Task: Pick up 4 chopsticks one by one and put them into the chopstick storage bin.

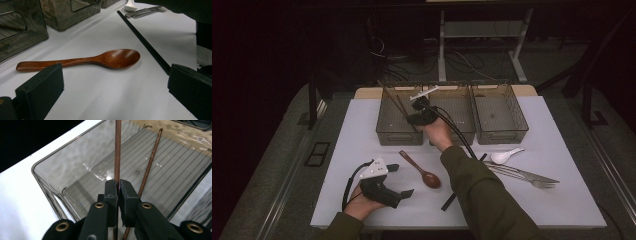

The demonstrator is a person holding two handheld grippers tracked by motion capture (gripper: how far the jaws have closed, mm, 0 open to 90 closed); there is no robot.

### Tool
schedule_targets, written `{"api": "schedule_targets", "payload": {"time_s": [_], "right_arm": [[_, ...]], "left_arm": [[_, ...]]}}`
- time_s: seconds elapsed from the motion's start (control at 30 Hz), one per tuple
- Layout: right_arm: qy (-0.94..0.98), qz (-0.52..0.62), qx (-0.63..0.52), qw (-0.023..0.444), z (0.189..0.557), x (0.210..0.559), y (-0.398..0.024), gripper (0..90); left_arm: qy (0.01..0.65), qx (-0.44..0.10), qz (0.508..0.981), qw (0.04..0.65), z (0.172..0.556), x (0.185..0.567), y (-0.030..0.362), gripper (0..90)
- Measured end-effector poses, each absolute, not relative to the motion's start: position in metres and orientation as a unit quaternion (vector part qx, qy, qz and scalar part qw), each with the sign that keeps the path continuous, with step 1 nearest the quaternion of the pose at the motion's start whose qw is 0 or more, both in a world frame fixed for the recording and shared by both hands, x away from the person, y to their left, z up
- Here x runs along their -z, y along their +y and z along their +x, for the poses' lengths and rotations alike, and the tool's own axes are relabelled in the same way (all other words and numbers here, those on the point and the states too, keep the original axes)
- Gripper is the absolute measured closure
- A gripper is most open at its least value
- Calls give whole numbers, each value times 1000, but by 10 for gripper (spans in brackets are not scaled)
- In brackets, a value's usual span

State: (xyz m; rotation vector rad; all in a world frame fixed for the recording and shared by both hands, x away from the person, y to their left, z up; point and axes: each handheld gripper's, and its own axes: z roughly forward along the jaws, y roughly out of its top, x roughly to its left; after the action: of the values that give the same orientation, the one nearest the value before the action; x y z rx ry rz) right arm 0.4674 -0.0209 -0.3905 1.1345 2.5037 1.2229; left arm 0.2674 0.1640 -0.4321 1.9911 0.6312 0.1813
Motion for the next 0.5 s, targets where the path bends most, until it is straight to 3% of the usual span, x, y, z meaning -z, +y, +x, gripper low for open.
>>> {"api": "schedule_targets", "payload": {"time_s": [0.17,0.5], "right_arm": [[831,372,-408,72,466,387,-22,754],[818,363,-445,39,459,372,-35,509]], "left_arm": [[261,-75,823,499,267,432,164,0],[262,-76,823,498,267,432,164,0]]}}
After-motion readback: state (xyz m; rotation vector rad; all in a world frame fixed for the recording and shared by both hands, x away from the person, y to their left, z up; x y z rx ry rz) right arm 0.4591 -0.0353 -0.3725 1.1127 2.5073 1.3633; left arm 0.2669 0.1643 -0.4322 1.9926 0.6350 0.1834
